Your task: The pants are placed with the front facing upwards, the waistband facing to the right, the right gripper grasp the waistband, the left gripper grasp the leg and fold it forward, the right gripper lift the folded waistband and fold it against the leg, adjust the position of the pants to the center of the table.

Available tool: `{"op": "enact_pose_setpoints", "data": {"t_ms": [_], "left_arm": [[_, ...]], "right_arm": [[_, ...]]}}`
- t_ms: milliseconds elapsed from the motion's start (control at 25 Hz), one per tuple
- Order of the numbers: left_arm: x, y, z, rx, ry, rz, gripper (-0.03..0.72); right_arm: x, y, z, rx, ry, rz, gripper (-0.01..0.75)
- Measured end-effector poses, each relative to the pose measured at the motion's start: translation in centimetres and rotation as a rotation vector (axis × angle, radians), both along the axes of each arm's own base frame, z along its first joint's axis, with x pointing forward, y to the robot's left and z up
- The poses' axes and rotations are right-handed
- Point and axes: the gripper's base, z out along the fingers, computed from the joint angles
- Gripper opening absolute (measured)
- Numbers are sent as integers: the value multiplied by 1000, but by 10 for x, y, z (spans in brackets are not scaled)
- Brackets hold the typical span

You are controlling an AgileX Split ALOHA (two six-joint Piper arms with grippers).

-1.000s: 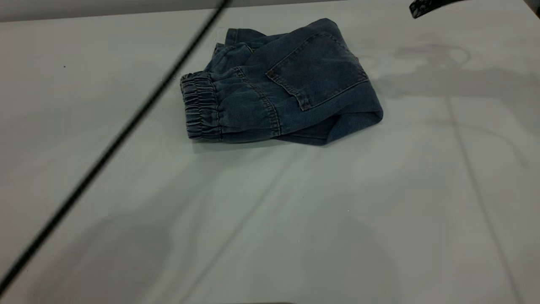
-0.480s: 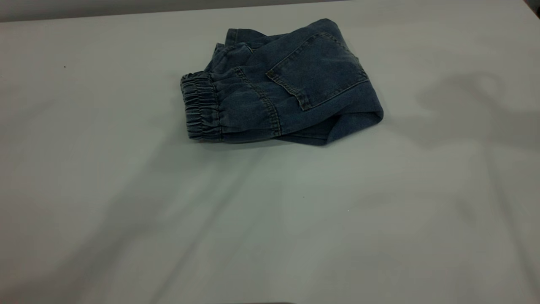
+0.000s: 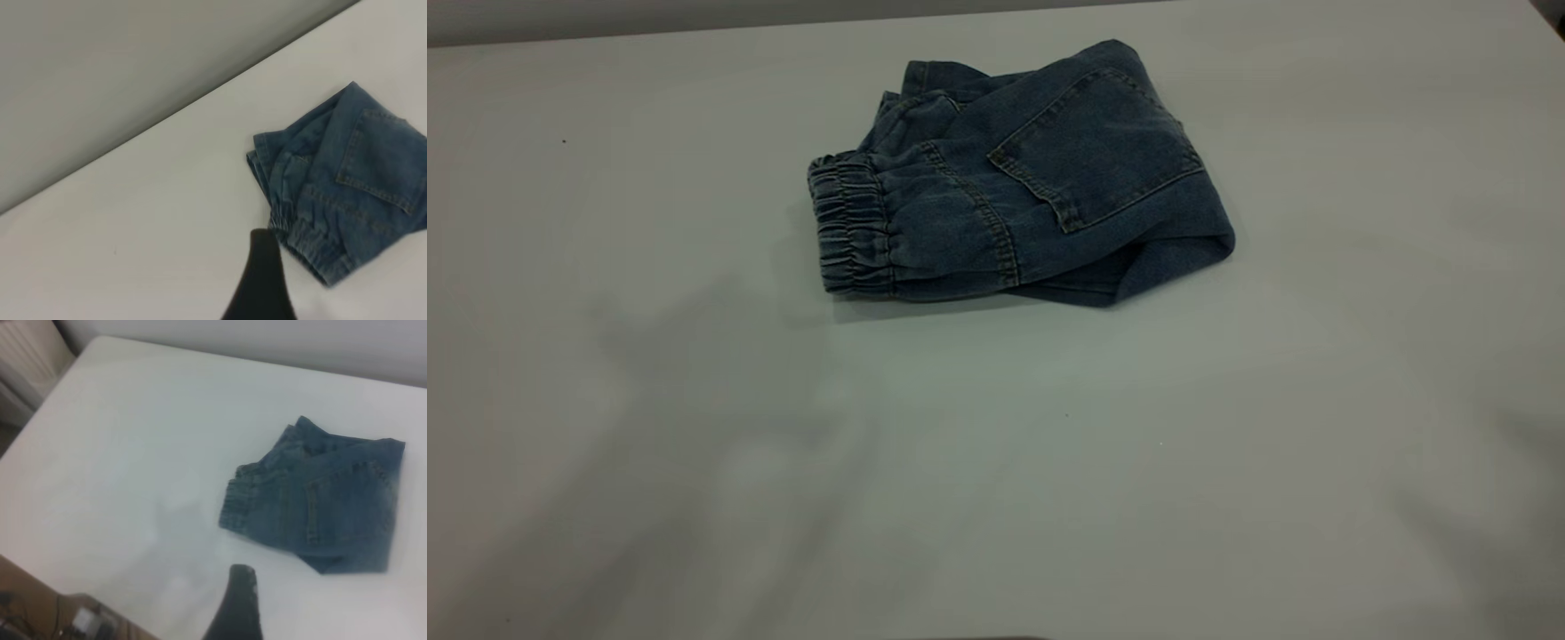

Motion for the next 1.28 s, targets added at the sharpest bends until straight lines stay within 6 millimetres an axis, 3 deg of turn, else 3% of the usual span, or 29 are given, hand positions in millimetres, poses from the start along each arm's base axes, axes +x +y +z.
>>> {"op": "enact_pose_setpoints", "data": {"t_ms": [160,280,480,680,840,1080,1280], "left_arm": [[-52,32,4,-38,-38,9,557],[-82,49,0,-76,-49,14,557],[-121,71,-30,-90,-17,8,557],[-158,94,-76,-75,9,9,557],[-175,104,-120,-45,53,9,557],[-180,112,-187,70,151,32,557],[-176,110,-214,97,197,49,557]], "right_arm": [[-63,-3,-12,-9,-76,-24,591],[-98,-9,-20,-31,-125,-96,591],[-132,-18,-39,-48,-162,-204,591],[-138,-22,-76,-83,-110,-247,591],[-140,-25,-107,-110,-69,-263,591],[-131,-35,-153,-216,0,-331,591],[-117,-39,-185,-263,35,-367,591]]}}
